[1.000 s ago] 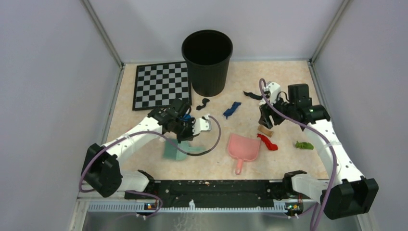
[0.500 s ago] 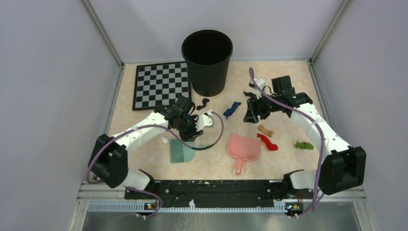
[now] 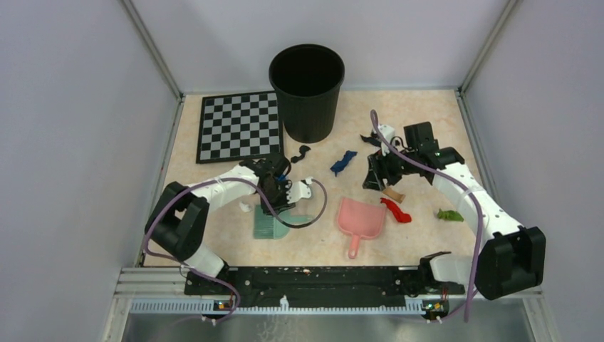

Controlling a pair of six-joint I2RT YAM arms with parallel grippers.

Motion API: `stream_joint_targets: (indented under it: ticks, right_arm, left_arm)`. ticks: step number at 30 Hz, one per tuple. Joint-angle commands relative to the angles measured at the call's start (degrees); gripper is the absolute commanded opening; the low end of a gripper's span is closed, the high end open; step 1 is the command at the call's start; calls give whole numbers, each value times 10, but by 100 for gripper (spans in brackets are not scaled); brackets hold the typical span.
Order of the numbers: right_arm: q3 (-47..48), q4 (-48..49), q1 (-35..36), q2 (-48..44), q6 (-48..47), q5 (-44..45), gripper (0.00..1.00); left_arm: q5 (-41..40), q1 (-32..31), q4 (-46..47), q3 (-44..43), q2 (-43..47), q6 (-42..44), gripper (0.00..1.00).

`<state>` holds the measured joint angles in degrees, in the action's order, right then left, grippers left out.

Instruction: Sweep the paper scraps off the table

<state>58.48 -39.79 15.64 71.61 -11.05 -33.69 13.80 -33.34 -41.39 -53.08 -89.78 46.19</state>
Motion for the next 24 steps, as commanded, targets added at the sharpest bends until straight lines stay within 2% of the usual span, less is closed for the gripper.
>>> stream_joint_targets:
  ticks: [1, 6, 12, 18, 24]
  right_arm:
    - [-8, -17, 5, -20, -41, -1, 60]
    - [6, -66, 4, -37, -108, -9, 59]
    - [8, -84, 4, -59, -138, -50, 62]
    - [-11, -11, 4, -127, -118, -17, 60]
    - [-10, -14, 4, -129, -122, -9, 60]
  left_arm:
    - [27, 0, 30, -42, -36, 5, 37]
    - [27, 1, 26, -52, -46, 47, 38]
    - [38, 2, 39, -67, -67, 79, 41]
    - [67, 1, -2, -119, -75, 116, 40]
    - [98, 1, -33, -114, -83, 189, 40]
